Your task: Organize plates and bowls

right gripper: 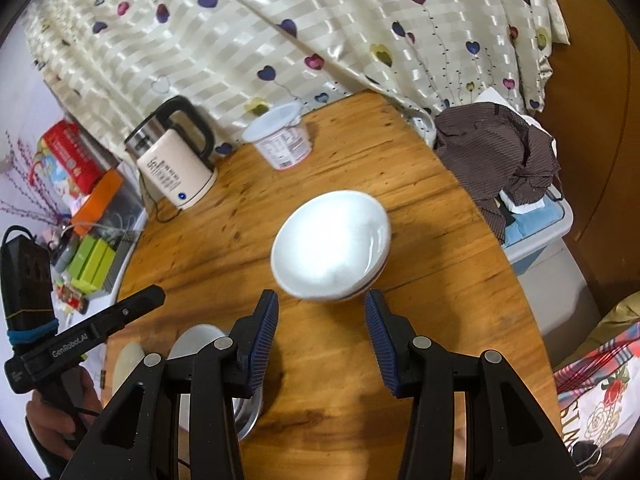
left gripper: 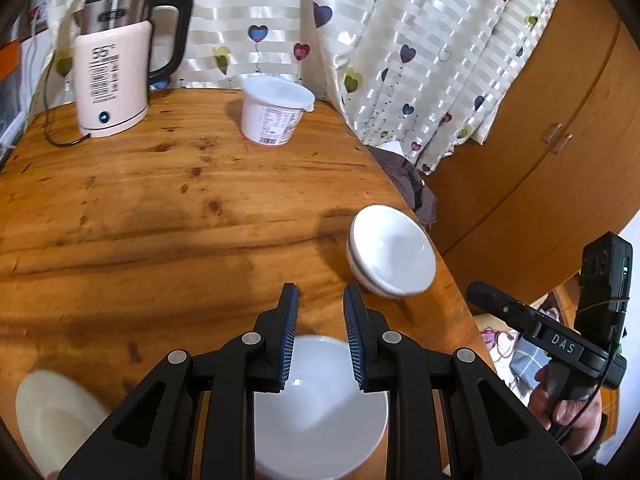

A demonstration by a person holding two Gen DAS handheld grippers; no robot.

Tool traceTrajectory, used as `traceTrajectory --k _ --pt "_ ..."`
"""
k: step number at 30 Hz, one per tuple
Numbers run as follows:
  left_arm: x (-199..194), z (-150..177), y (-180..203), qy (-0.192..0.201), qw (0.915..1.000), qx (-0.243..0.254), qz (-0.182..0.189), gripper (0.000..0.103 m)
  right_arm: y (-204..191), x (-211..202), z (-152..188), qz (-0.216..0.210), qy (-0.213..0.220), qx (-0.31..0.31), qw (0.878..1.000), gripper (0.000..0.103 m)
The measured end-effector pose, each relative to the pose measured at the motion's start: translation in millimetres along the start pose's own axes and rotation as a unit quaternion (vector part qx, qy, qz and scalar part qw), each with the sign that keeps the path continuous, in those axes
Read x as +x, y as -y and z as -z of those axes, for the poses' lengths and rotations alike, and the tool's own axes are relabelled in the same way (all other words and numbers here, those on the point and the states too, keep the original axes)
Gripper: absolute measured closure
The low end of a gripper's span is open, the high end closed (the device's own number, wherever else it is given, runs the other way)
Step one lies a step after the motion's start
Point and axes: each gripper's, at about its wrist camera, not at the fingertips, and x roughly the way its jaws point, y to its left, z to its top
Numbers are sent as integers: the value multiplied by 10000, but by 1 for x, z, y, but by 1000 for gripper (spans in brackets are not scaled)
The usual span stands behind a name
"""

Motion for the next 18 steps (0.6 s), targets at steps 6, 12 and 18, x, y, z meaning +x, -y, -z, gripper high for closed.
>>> traceTrajectory --k 6,12,18 --pt "30 -17 15 -302 9993 164 164 79 14 13 -12 80 15 137 9999 58" --pt "63 -26 24 -634 9973 199 316 79 28 28 -17 177 -69 265 9995 59" --pt "97 -36 23 -944 9949 83 344 79 40 46 -21 202 -194 373 9989 66"
